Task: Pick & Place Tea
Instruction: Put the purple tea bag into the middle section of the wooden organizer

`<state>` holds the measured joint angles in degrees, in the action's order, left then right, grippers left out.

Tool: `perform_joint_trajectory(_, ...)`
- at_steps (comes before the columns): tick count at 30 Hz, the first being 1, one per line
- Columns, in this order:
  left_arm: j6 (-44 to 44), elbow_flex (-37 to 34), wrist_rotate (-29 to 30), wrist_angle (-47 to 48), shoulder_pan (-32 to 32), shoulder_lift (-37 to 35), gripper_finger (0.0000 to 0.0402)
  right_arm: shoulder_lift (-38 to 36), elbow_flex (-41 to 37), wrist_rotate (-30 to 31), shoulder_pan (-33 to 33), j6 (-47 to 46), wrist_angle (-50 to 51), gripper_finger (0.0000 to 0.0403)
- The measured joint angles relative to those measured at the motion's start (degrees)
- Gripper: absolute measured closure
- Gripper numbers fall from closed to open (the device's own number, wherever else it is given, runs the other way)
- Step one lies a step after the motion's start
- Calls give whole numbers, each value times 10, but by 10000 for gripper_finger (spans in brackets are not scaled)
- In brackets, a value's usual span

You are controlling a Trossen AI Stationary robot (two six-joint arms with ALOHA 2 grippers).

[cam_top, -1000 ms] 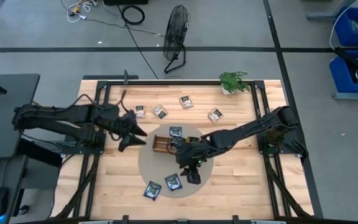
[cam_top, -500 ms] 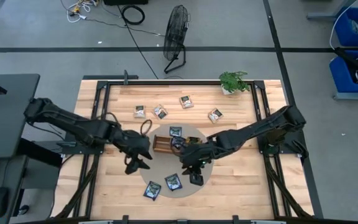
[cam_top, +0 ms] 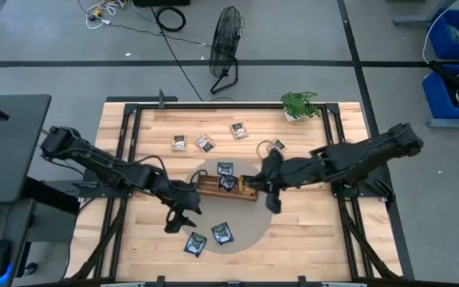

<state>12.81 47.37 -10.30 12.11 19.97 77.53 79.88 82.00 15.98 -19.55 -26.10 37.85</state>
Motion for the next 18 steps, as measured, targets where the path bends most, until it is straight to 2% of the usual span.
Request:
perform_joint_trajectory(5,-29,0,-7,-19,2,45,170,-47,0,46,0,-7,78,309)
perform_joint_trajectory(12,-43,0,-33,-93,6,117,170,-64,0,46,-8,-46,150,298)
perform_joint_trajectory(18,-61,8,-44,-93,28,154,170,-61,0,46,-21,-58,169,298)
